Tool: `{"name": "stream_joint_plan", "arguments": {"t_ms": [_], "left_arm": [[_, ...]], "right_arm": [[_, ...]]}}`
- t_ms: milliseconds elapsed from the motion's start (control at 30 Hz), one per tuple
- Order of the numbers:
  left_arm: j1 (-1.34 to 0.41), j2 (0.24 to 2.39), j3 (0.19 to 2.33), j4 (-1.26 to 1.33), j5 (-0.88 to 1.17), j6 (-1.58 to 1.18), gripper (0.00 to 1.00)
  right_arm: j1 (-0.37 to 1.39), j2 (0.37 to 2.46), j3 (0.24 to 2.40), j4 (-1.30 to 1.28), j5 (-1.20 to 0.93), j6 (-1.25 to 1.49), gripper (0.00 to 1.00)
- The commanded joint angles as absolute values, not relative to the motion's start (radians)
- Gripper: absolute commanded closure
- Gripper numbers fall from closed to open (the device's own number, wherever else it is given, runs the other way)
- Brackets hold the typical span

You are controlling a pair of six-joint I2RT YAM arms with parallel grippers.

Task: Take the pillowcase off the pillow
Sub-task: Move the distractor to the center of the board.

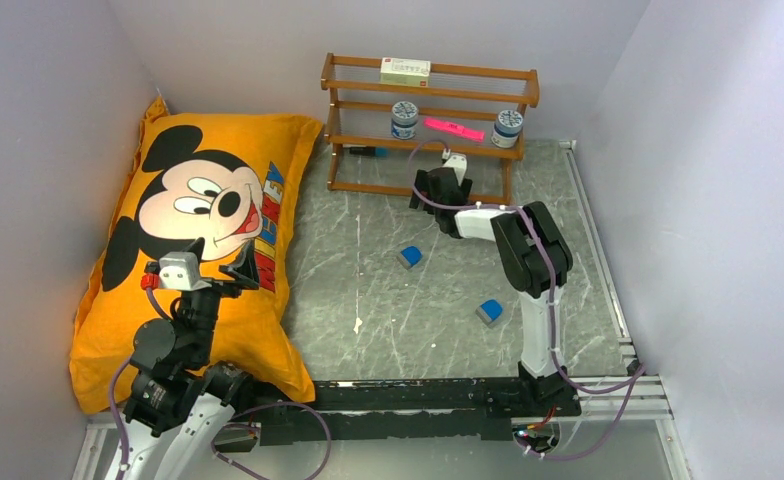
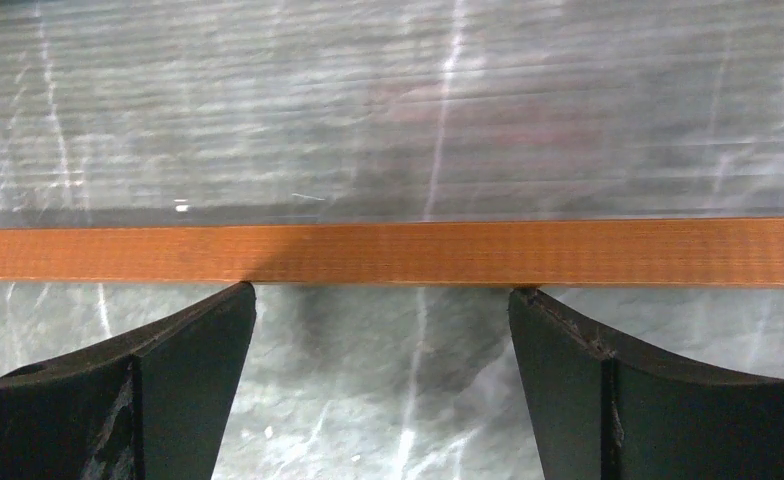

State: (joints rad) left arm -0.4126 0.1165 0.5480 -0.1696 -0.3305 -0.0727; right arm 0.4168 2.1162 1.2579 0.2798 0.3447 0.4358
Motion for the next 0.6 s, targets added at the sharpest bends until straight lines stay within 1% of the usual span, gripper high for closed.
{"name": "stream_joint_plan", "arguments": {"t_ms": [0, 267, 400, 567], "left_arm": [[-0.417, 0.115, 0.548, -0.147, -0.336, -0.077, 0.03], [-0.417, 0.113, 0.548, -0.147, -0.335, -0.077, 0.03], [-0.417, 0.113, 0.548, -0.149, -0.338, -0.077, 0.03], [-0.417, 0.112, 0.548, -0.147, -0.338, -0.077, 0.03]], "right_arm": [[0.326, 2.140, 1.270, 0.237, 0.340, 0.473, 0.00], [0.244, 2.126, 1.264, 0.231, 0.325, 0.482, 0.00], [0.192, 2.123, 1.262, 0.236, 0.273, 0.532, 0.00], [0.156, 2.112, 1.272, 0.240, 0.257, 0.551, 0.00]]}}
